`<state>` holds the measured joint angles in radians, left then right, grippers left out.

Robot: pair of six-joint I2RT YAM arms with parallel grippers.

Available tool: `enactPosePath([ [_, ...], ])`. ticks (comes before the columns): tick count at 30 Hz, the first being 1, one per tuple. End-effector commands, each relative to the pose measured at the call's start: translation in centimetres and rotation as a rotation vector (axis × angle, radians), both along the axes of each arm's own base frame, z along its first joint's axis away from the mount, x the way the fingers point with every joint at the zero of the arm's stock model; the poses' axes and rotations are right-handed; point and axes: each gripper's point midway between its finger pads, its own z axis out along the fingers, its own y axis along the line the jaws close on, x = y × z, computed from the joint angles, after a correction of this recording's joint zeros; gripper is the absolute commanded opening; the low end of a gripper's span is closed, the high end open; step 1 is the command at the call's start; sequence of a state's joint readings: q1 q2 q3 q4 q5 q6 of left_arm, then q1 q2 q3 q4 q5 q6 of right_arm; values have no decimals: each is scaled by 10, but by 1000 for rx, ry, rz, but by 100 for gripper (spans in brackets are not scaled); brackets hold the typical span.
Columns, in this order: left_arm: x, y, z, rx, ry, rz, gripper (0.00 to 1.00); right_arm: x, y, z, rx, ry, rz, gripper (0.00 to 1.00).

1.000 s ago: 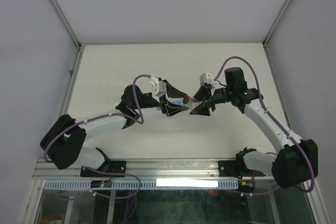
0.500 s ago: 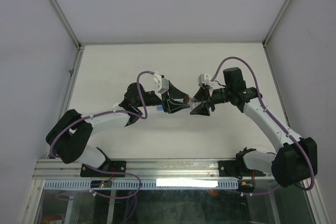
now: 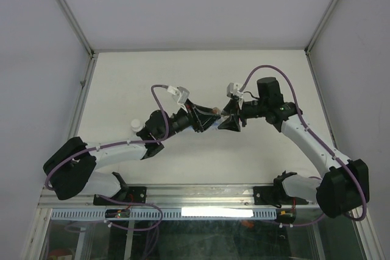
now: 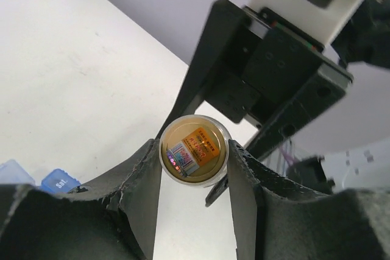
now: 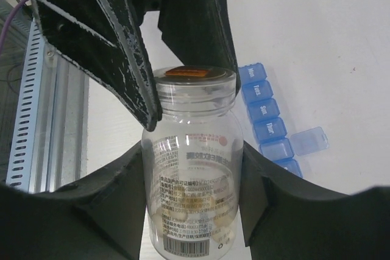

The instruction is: Sort the pills into containers

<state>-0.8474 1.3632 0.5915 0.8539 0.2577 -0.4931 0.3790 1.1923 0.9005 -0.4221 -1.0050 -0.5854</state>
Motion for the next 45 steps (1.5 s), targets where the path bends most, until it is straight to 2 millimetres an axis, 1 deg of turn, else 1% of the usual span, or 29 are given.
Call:
enactPosePath([
  [1,13,8,23,-153,161,253,0,35,-5,14,-9,-120,-143,0],
  [3,11,1,24,-166,165,225,0,34,-4,12,-10,-111,-135,0],
  [6,3,-4,31,-178,152,174,0,30,-3,14,1,-106,-110,0],
  [7,-1,-4,35,-189,130,152,8,27,-2,14,9,-101,-93,0],
  [8,-6,-2,40,-204,99,130,28,23,-1,16,23,-93,-71,0],
  [9,-13,2,45,-226,63,110,52,19,-1,17,35,-87,-52,0],
  [10,-19,8,47,-240,27,97,73,15,0,18,46,-84,-29,0],
  [11,-26,13,51,-257,-12,82,90,11,0,19,55,-81,-8,0],
  [12,-32,19,50,-256,-59,73,98,9,-1,20,60,-83,6,0],
  [14,-37,29,50,-241,-146,55,99,6,0,20,65,-87,22,0],
  [17,-46,37,49,-204,-232,-19,99,3,0,19,68,-82,44,0],
  [20,-61,41,53,-183,-355,-83,99,-2,1,19,74,-81,76,0],
  [25,-74,42,51,-142,-506,-132,99,-13,1,20,91,-95,133,0],
  [29,-66,39,44,-76,-551,-111,99,-17,1,19,95,-102,157,0],
  [33,-59,31,35,-5,-543,-121,99,-18,1,15,92,-105,169,0],
  [38,-63,26,34,9,-572,-165,99,-19,0,11,84,-114,181,0],
  [45,-63,24,34,-2,-596,-220,99,-21,-1,10,83,-133,196,0],
])
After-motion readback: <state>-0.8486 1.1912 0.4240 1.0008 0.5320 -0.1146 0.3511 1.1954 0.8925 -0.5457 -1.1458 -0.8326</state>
